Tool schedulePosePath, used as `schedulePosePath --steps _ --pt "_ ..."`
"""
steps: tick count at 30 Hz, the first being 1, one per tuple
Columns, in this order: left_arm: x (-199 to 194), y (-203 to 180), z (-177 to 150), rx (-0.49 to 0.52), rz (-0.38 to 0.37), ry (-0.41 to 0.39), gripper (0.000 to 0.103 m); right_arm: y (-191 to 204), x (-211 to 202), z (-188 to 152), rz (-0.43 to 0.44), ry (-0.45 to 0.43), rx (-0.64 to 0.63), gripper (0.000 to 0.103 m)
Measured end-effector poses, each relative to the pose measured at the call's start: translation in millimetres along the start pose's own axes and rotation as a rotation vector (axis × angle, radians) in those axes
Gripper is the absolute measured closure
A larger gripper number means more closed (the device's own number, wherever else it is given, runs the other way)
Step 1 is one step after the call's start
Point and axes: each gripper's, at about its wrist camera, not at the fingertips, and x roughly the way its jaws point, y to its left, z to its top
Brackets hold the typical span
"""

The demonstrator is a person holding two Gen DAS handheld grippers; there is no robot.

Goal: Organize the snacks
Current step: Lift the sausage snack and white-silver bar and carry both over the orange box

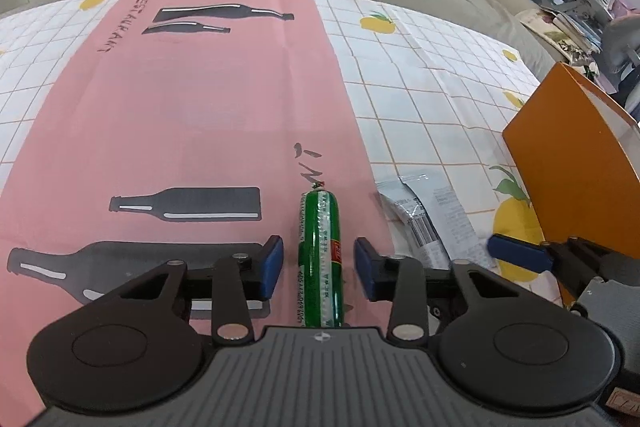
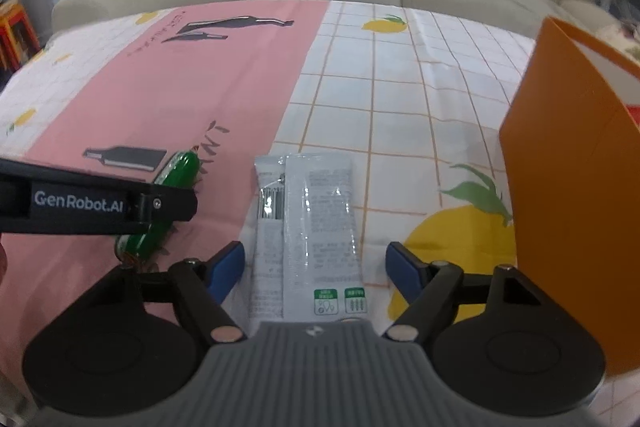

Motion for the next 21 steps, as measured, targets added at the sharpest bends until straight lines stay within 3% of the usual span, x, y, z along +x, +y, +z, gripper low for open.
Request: schedulePosePath --steps 2,4,13,21 --pt "0.1 -0.2 -0.7 0.002 0.001 -0.004 0.078 1.2 -1.3 -0.5 0.005 -0.011 -0.01 0.039" --pt "0.1 -0.7 -1.4 0.01 0.006 -0.007 0.078 3.0 -2.6 -0.3 0.009 -0.015 -0.02 0.052" --pt "-9.6 -1.0 -1.2 -0.024 -0.015 0.003 0.079 -3.5 -8.5 2.7 0.037 -0.013 0.037 0.057" --pt "-52.4 -11.6 9.4 -0.067 -0.059 -0.07 0.079 -16.1 -47.8 16.1 0.085 -0.077 0.132 0.057"
